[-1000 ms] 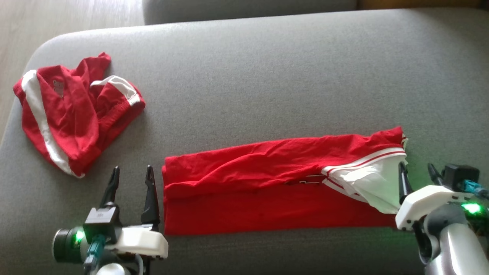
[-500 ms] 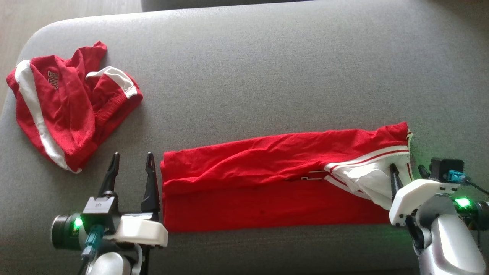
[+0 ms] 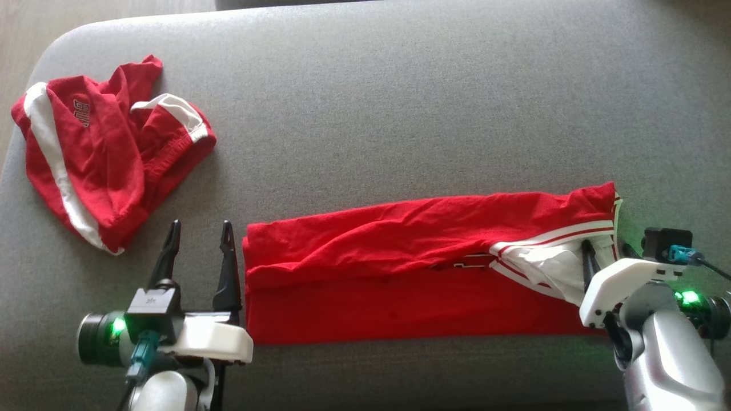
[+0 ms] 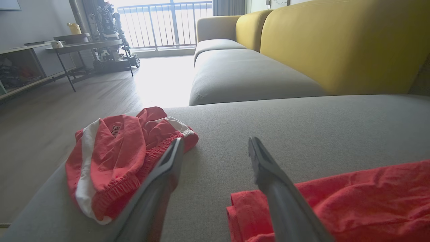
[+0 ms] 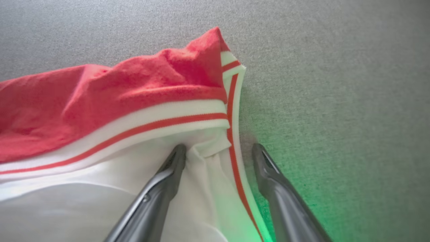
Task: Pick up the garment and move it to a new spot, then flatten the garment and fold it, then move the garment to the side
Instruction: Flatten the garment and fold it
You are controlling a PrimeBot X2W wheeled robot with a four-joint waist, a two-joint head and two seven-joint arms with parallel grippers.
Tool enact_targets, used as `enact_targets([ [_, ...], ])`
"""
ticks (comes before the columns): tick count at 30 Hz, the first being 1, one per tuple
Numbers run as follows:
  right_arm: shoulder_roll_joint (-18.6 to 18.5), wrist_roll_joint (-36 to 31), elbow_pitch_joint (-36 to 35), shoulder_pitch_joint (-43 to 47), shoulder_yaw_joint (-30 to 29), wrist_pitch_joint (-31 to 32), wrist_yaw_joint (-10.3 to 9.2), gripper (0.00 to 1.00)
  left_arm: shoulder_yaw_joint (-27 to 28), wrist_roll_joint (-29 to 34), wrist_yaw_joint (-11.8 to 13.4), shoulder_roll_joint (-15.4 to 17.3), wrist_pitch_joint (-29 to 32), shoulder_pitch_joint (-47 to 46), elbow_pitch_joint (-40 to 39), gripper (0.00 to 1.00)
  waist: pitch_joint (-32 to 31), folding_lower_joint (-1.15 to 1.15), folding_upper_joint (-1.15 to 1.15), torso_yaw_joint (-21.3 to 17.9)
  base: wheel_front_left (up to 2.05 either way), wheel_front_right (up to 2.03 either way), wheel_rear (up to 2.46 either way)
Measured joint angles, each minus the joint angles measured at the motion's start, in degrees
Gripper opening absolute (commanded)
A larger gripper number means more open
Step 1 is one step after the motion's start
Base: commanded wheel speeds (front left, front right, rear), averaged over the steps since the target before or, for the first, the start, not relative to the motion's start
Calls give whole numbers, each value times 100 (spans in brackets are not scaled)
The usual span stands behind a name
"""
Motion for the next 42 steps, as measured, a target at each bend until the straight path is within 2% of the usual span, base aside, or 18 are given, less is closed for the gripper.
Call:
enact_targets([
  [1, -11, 47, 21, -1, 41, 1, 0, 42, -3, 51, 0, 3, 0, 1, 1, 100, -2, 0, 0, 0, 0, 0, 0],
  [2, -19, 68, 32, -1, 60, 1, 0, 0, -1, 87, 1, 4, 0, 1, 0, 100, -6, 0, 0, 0, 0, 0, 0],
  [18, -26, 112, 104, -122, 86, 20, 2, 0, 44, 91, 2, 16, 0, 0, 13, 100, -115, 0, 0, -73, 0, 0, 0],
  [28, -527, 100, 90, -594, -208, 170, 2, 0, 32, 91, 1, 15, 0, -1, 30, 100, -121, 0, 0, 1, 0, 0, 0],
  [33, -788, -249, 58, -721, -532, 196, 2, 0, 31, 91, 1, 13, 0, 0, 32, 100, -129, 0, 0, 41, 0, 0, 0],
  [39, -762, -319, -22, -836, -704, 286, 2, 0, 31, 91, 7, 11, 0, 1, 44, 100, -174, 0, 0, 27, 0, 0, 0],
  [42, -617, -253, -31, -827, -677, 453, 1, 0, 32, 91, 7, 10, 0, 5, 68, 100, -222, 0, 0, 6, 0, 0, 0],
])
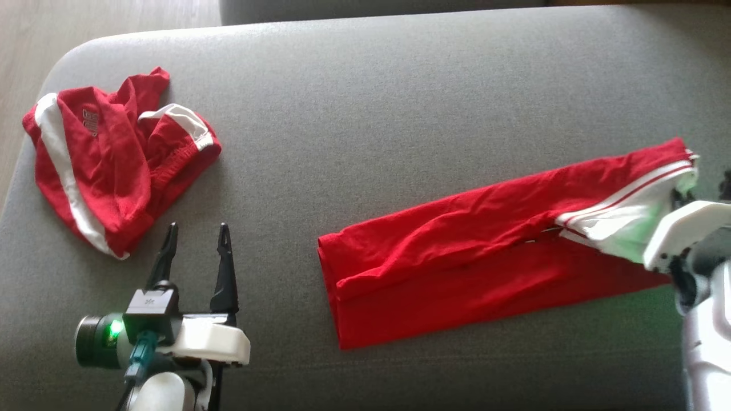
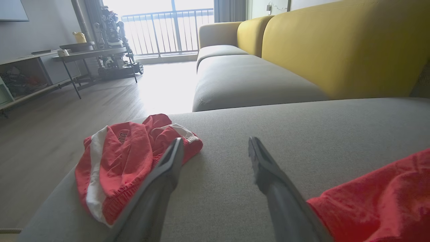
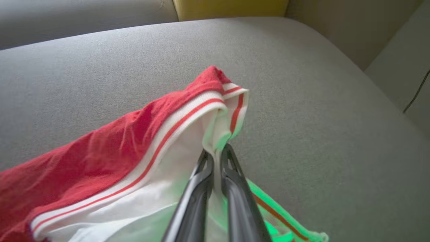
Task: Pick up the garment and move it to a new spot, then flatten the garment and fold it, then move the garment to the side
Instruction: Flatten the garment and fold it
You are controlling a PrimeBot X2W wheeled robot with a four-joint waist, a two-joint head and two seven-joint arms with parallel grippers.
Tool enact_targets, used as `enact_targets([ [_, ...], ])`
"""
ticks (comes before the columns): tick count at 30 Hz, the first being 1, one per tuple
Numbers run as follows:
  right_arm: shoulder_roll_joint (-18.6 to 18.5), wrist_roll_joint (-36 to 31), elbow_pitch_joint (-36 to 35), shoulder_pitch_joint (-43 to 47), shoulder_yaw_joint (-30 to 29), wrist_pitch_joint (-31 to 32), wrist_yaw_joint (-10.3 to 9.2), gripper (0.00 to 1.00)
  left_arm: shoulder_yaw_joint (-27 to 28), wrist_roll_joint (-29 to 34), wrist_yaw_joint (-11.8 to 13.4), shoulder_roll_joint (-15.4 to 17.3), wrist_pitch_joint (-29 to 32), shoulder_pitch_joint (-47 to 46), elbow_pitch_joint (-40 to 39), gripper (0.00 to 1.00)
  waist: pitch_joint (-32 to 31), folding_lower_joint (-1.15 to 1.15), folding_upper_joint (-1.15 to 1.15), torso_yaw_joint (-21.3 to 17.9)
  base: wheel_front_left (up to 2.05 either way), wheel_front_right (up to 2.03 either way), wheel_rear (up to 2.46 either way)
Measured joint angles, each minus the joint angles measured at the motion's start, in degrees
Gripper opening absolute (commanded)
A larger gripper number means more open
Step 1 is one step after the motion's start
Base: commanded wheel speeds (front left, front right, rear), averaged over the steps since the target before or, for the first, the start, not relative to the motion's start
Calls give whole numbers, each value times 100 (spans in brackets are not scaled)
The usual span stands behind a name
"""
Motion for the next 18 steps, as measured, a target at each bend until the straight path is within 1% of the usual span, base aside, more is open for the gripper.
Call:
enact_targets([
  [4, 294, 564, -111, 39, 120, 391, 0, 0, -1, -1, 1, -2, 0, 12, 47, 100, -104, 0, 0, -47, 0, 0, 0],
  [5, 294, 564, -111, 39, 120, 391, 0, 0, -1, -1, 1, -2, 0, 12, 47, 100, -104, 0, 0, -47, 0, 0, 0],
  [7, 379, 804, -274, 83, 272, 608, 0, 0, -3, -2, 2, -2, 0, 40, 70, 100, -180, 0, 0, -78, 0, 0, 0],
  [12, 477, 1380, -944, 522, 706, 1217, 0, 0, -14, -13, 4, -8, 0, 261, 112, 100, -430, 0, 0, -156, 0, 0, 0],
  [16, 619, 2027, -1549, 995, 982, 1795, -1, 0, -1, -21, 11, -8, 0, 395, 134, 100, -632, 0, 0, -236, 0, 0, 0],
  [18, 626, 2417, -1840, 1141, 1139, 2061, -1, 0, 5, -21, 11, -8, 0, 416, 134, 100, -696, 0, 0, -281, 0, 0, 0],
])
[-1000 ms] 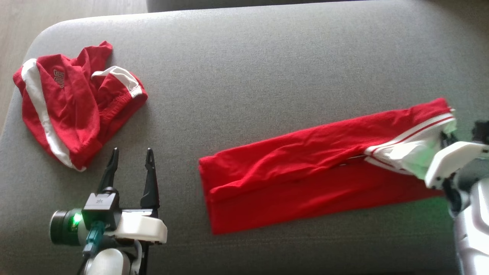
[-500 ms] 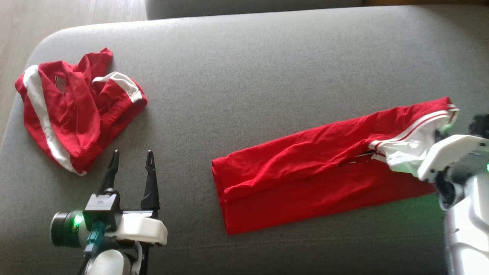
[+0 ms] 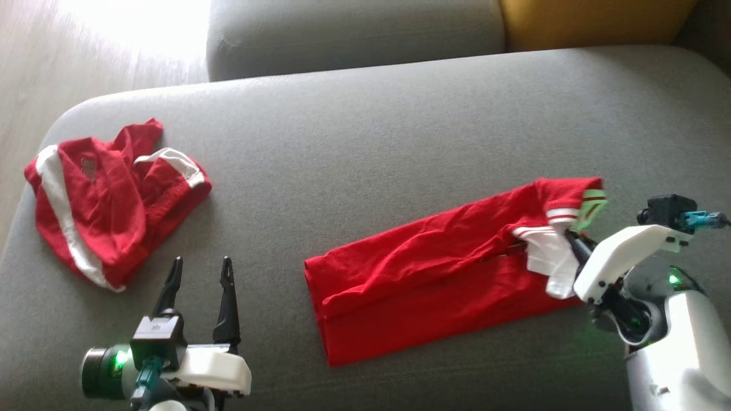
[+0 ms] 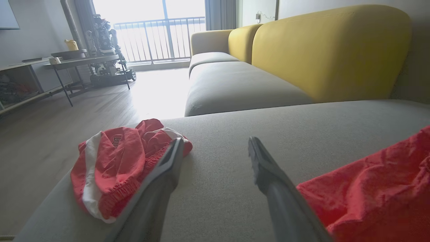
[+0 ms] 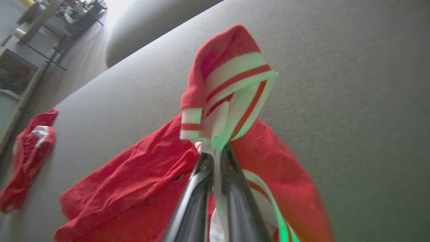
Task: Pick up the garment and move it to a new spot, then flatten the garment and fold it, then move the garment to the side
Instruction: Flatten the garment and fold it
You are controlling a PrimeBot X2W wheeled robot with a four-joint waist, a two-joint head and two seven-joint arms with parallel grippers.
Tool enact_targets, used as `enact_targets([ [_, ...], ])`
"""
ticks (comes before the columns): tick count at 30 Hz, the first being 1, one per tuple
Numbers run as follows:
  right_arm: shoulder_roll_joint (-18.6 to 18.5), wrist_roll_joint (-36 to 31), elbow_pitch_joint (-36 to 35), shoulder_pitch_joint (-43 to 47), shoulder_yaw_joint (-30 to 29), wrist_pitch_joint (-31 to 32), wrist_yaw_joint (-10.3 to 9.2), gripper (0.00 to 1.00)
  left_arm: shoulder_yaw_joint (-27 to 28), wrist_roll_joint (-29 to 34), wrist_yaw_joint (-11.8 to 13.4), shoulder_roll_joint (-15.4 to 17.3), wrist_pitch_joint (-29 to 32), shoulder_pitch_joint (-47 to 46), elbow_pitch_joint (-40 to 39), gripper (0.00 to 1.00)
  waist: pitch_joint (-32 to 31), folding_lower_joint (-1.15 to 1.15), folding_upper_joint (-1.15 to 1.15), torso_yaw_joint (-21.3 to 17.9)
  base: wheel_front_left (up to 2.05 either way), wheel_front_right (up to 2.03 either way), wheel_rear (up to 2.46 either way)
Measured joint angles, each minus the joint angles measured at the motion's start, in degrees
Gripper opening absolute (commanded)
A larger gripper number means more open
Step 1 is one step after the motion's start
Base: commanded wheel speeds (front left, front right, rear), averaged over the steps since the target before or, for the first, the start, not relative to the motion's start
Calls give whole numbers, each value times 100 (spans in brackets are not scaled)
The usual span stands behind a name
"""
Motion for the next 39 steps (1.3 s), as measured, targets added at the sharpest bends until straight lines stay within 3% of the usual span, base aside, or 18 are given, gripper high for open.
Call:
enact_targets([
  [5, 0, 1178, -446, 302, 495, 312, 0, 0, -10, 0, 0, -3, 0, 12, 0, 100, -71, 0, 0, -25, 0, 0, 0],
  [12, -2, 2428, -489, 487, 1065, 309, 0, 0, -29, -51, 0, -4, 0, 60, 0, 100, -108, 0, 0, 97, 0, 0, 0],
  [21, -5, 3754, -197, 519, 2230, -186, 0, 0, -36, -57, 1, -8, 0, 74, 7, 100, -174, 0, 0, 263, 0, 0, 0],
  [28, -11, 4514, 98, 327, 3163, -713, -1, 0, -42, -56, -2, -10, 0, 80, 26, 100, -183, 0, 0, 376, 0, 0, 0],
  [39, -37, 5133, 832, -390, 4410, -1575, -1, 0, -143, -56, -1, -12, 0, 81, 49, 100, -44, 0, 0, 603, 0, 0, 0],
])
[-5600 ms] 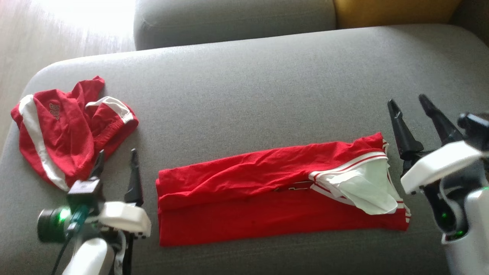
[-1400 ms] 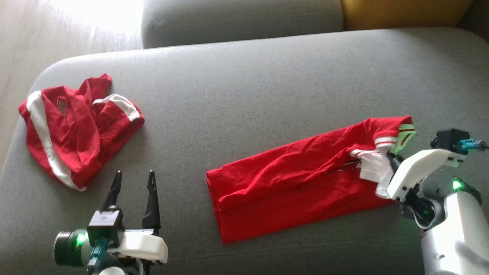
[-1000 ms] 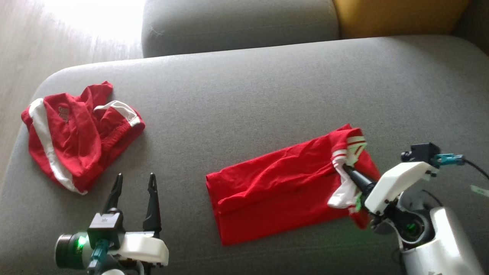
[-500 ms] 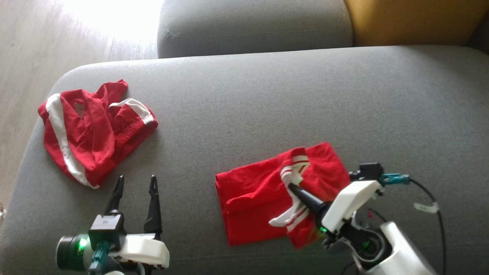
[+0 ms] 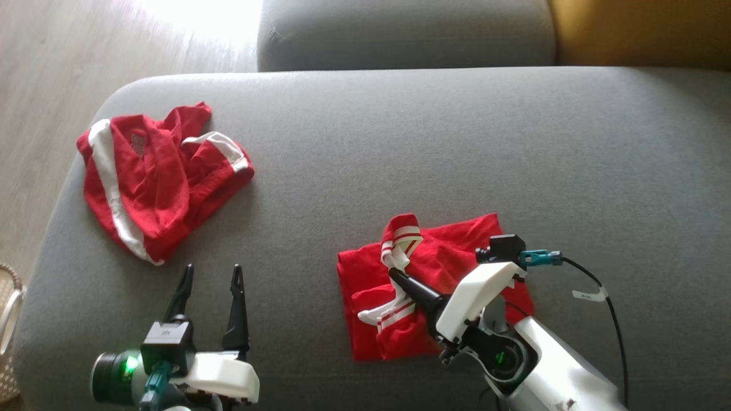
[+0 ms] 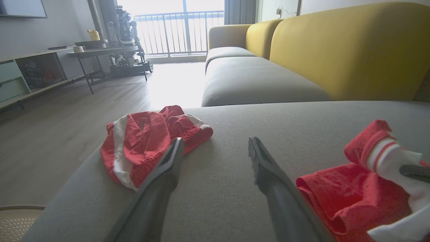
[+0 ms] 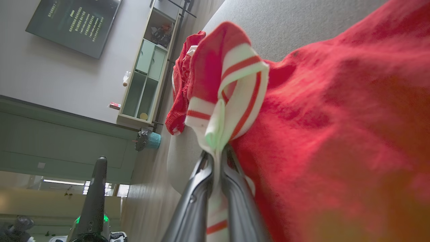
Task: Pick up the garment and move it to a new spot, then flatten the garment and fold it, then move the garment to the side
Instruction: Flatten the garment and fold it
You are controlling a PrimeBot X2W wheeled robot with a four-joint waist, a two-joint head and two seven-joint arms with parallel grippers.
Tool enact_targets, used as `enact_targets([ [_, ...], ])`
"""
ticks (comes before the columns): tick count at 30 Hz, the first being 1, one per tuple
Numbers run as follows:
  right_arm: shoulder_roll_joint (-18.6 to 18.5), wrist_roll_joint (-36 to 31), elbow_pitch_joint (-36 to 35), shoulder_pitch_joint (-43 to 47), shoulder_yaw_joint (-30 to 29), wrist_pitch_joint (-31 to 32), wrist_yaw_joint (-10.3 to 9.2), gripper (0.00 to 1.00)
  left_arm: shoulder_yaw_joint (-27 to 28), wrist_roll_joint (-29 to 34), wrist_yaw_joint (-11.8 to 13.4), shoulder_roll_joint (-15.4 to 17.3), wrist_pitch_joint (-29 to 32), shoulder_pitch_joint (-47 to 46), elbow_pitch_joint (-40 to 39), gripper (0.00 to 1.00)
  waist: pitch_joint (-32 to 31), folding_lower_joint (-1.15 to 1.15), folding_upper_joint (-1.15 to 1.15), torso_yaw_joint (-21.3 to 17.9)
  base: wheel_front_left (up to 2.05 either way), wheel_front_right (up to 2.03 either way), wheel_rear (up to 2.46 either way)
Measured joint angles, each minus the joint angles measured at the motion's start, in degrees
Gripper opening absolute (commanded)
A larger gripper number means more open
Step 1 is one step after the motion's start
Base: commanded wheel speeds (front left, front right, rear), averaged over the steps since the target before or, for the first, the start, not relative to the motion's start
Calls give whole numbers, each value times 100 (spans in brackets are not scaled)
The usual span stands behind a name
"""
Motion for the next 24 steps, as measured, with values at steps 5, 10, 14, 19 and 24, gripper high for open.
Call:
enact_targets([
  [5, -16, 279, 415, -294, 448, -311, 0, 0, -26, 0, -1, -1, 0, -15, 19, 100, 115, 0, 0, 122, 0, 0, 0],
  [10, -33, 793, 586, -524, 978, -560, 0, 0, -32, -1, -1, -2, 0, -27, 64, 100, 215, 0, 0, 214, 0, 0, 0],
  [14, -33, 1004, 836, -735, 1493, -744, 0, 10, -57, -1, -1, -2, 0, -34, 76, 100, 273, 0, 0, 267, 0, 0, 0],
  [19, -37, 1259, 1111, -923, 1837, -957, 0, 100, -81, -1, -1, -3, 0, -54, 88, 100, 310, 0, 0, 309, 0, 0, 0],
  [24, -36, 1711, 1178, -1201, 2358, -1247, 0, 100, -148, -1, 0, -4, 0, -62, 116, 100, 306, 0, 0, 319, 0, 0, 0],
])
